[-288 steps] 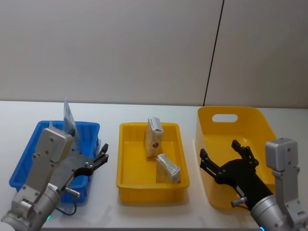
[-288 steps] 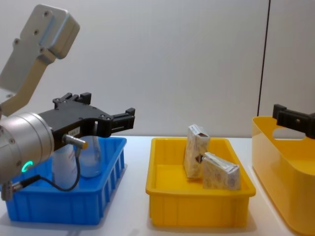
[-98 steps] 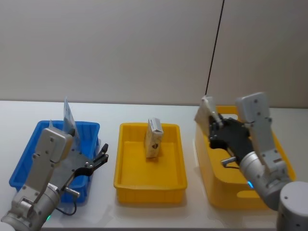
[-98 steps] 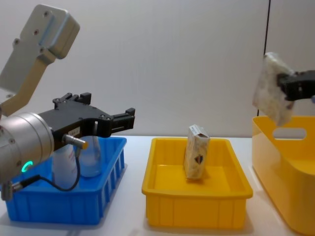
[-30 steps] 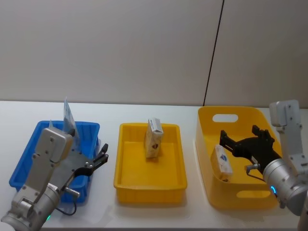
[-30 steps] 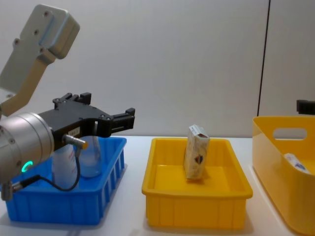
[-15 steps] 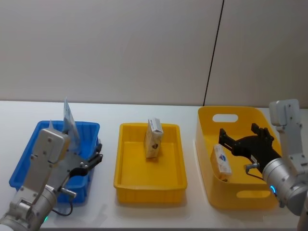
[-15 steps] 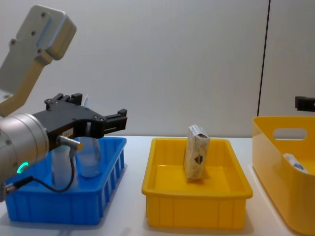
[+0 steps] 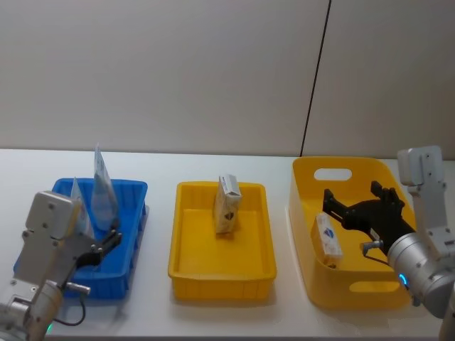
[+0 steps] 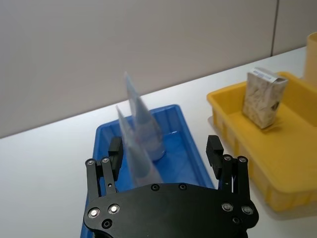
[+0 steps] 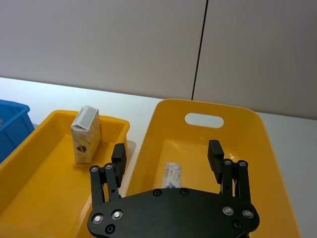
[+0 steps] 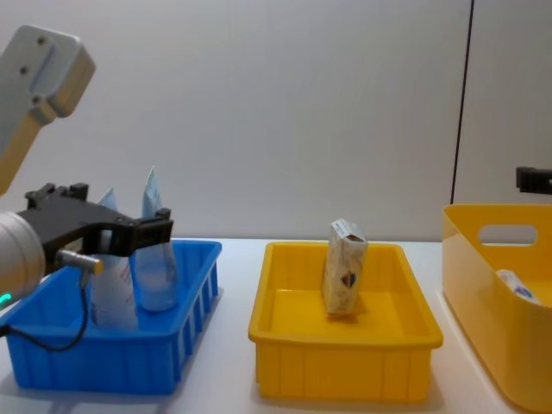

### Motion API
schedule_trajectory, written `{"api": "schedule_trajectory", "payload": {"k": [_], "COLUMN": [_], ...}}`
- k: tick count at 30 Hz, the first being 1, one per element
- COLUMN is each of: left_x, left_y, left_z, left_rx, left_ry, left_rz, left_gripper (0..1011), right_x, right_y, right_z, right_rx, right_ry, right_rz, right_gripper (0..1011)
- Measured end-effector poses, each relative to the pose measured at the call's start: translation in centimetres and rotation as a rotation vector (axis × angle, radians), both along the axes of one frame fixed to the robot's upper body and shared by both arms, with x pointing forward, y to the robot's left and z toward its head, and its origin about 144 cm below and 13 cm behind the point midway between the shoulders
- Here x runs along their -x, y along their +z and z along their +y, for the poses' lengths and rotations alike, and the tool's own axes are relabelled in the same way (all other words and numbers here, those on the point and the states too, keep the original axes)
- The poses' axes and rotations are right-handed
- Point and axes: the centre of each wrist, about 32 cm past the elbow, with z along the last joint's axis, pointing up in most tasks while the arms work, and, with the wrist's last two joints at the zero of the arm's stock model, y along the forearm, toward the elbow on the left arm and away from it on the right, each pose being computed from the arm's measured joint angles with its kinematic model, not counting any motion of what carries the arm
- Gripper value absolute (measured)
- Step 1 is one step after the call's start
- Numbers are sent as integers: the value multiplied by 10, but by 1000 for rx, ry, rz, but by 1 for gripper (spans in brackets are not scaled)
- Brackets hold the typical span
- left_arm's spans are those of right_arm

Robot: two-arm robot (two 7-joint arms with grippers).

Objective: Bimanual collaborative sorting of washing and personal care products

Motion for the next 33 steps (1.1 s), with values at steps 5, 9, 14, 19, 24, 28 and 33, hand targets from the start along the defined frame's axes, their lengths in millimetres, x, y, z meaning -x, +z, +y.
{"api": "schedule_trajectory", "payload": {"k": [5,9,14,19,24,28,33], "left_x": [1,1,-3,-10,-16,-24,-32], "left_y": [-1,-1,-3,-4,-4,-5,-7], "left_z": [4,6,8,7,6,4,2], "left_rx": [-2,-3,-4,-1,1,3,6], "left_ry": [56,89,119,132,132,129,130], "left_rz": [37,64,104,134,150,166,178], "left_gripper": [1001,1001,1001,1001,1001,1001,1001], "right_x": [0,0,0,0,0,0,0], "right_y": [0,0,0,0,0,0,0], "right_z": [0,0,0,0,0,0,0], "right_rx": [0,0,0,0,0,0,0], "right_ry": [0,0,0,0,0,0,0], "right_rz": [-1,-1,-2,-2,-2,-2,-2], "right_gripper": [1004,1004,1004,1004,1004,1004,1004]}}
